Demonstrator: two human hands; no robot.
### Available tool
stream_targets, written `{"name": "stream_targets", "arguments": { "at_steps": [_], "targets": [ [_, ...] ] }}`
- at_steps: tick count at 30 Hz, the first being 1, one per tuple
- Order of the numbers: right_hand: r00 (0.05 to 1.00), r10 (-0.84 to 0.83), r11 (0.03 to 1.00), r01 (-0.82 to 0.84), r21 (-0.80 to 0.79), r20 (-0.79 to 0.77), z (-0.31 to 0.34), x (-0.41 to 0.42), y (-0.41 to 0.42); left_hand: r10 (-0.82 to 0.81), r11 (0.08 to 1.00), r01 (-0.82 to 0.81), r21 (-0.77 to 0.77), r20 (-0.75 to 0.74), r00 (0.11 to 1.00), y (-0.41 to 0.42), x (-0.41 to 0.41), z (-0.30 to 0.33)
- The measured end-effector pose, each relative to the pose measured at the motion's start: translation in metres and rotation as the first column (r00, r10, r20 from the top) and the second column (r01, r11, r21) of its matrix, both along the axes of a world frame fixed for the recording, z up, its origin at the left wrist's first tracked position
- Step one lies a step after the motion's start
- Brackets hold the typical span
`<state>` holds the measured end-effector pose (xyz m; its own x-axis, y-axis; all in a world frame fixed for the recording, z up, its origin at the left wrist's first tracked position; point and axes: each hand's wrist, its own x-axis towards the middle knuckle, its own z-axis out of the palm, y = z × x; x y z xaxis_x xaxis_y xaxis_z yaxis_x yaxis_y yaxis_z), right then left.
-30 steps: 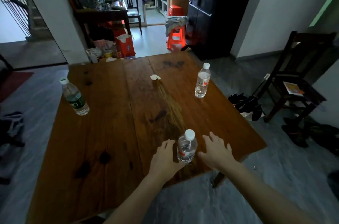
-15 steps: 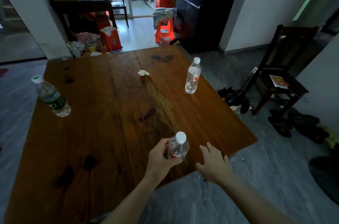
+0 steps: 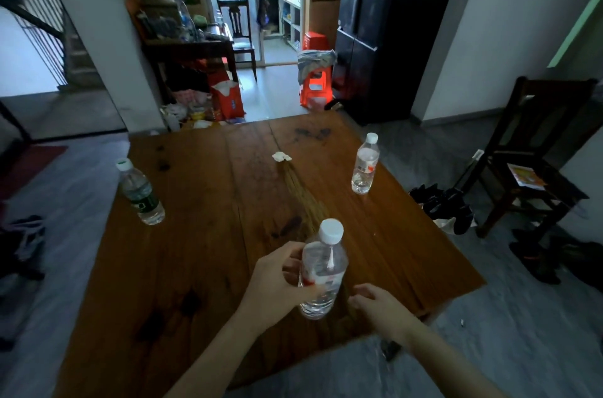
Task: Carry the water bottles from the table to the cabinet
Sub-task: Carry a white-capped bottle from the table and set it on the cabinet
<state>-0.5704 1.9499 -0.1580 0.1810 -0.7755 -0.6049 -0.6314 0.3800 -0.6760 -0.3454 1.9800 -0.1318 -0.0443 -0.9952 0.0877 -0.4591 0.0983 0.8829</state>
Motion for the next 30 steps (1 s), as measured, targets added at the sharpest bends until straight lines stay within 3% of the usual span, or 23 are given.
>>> {"name": "stream_targets", "arguments": {
  "at_steps": [4, 7, 12, 16, 21, 30],
  "targets": [
    [0.993, 0.040, 0.999, -0.037, -0.025, 0.113, 0.023, 0.022, -0.002, -0.003, 0.999, 0.003, -0.051, 0.008, 1.000, -0.002, 0.014, 0.053],
    [0.958, -0.043, 0.990, 0.004, 0.139, 0.283, 0.050, 0.039, -0.003, 0.024, 0.993, -0.023, -0.115, 0.007, 1.000, -0.002, 0.025, 0.089],
    [0.846, -0.106, 0.988, 0.030, 0.151, 0.522, 0.088, 0.064, -0.002, 0.104, 0.971, -0.097, -0.219, 0.024, 0.994, 0.000, 0.049, 0.138],
    [0.693, -0.220, 0.950, -0.009, 0.313, 0.687, 0.107, 0.081, -0.002, 0.173, 0.962, -0.163, -0.219, 0.025, 0.985, 0.003, 0.071, 0.164],
    [0.570, -0.279, 0.902, -0.120, 0.414, 0.773, 0.123, 0.092, -0.009, 0.194, 0.962, -0.186, -0.202, 0.022, 0.981, 0.011, 0.089, 0.186],
    [0.556, -0.222, 0.903, -0.193, 0.384, 0.801, 0.138, 0.116, -0.005, 0.258, 0.951, -0.256, -0.172, -0.013, 0.966, 0.029, 0.105, 0.192]
  ]
}}
